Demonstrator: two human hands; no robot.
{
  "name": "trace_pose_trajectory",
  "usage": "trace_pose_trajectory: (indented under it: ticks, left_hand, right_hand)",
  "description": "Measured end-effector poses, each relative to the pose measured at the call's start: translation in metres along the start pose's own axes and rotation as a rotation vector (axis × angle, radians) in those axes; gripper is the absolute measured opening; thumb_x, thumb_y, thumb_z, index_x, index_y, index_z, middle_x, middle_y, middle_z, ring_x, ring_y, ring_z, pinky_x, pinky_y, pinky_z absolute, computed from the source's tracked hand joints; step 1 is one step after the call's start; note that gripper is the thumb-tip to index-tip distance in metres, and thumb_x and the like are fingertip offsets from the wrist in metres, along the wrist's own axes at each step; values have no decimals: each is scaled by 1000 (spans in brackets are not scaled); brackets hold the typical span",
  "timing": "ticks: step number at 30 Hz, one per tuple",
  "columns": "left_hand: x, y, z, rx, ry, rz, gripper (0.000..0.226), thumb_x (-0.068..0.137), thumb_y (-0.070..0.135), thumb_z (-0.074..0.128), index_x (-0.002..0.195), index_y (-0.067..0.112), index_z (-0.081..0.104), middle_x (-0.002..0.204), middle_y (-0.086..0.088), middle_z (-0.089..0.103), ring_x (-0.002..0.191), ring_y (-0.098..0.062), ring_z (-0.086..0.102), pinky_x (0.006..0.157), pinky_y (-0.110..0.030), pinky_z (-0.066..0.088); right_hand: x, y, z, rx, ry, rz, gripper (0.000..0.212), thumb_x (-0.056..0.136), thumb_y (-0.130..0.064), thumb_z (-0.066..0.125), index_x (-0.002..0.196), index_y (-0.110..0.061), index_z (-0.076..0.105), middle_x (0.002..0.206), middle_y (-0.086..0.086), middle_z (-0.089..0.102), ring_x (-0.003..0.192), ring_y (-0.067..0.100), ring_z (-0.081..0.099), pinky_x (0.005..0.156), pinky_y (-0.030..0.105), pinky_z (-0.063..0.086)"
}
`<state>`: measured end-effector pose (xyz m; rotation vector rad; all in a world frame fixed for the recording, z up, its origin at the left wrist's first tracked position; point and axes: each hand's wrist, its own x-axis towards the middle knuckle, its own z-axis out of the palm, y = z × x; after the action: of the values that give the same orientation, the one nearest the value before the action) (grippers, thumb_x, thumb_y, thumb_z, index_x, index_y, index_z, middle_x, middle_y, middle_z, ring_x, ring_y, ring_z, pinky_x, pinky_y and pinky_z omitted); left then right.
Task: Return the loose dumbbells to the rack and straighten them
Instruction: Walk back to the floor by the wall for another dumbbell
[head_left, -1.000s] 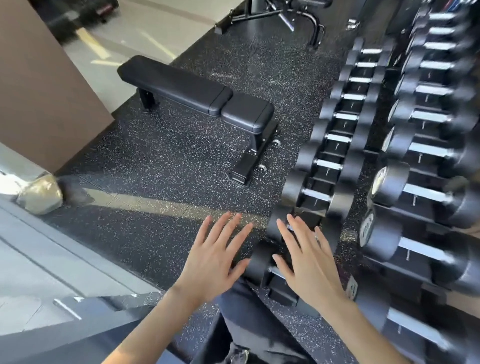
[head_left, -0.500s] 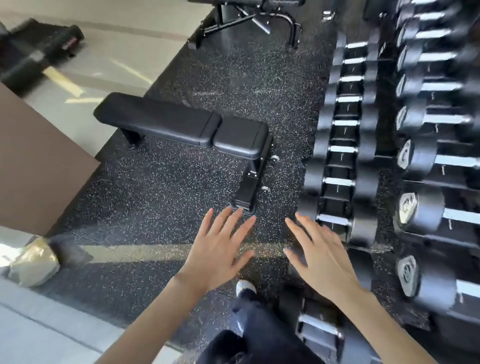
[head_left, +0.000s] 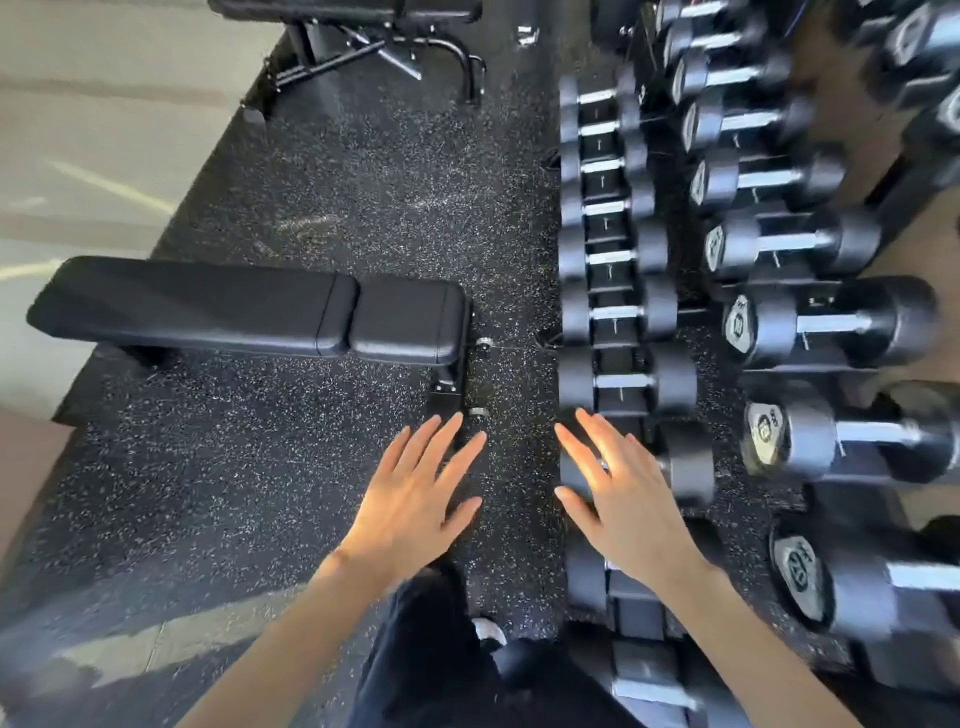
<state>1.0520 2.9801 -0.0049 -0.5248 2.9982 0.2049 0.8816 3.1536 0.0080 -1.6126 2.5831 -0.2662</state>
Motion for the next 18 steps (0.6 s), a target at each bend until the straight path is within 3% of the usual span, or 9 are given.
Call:
trace_pose_trajectory:
  ticks: [3,6,12,18]
  left_hand:
    - [37,-33,-6,-13,5,55,60,93,51,31,145,20,33,149,-10,37,136,-30,36,111,-51,27]
    - [79,-71,-19,-2,16,125,59,93,48,43,143,18,39,146,-13,40,133,-32,40,108,-52,31]
    - [157,-142,-58,-37,42,219,59,93,49,32,142,18,41,146,-11,42,132,-30,42,108,-54,32]
    - [217,-179,-74,-57,126,287,63,90,45,51,145,17,36,147,-12,39,136,-30,35,111,-52,27]
  right_hand:
    - [38,-1,7,28,-40,41,60,87,-34,62,140,-15,41,146,11,39,134,28,38,104,51,38]
    - [86,-5,6,10,-63,84,61,90,-38,55,144,-20,32,150,8,33,138,28,31,109,51,32]
    - [176,-13,-16,29,54,119,56,86,-33,64,136,-16,47,140,10,48,127,26,48,103,51,39]
    - [242,-9,-27,11,177,138,51,93,-42,43,136,-14,47,140,9,47,132,25,42,107,48,35]
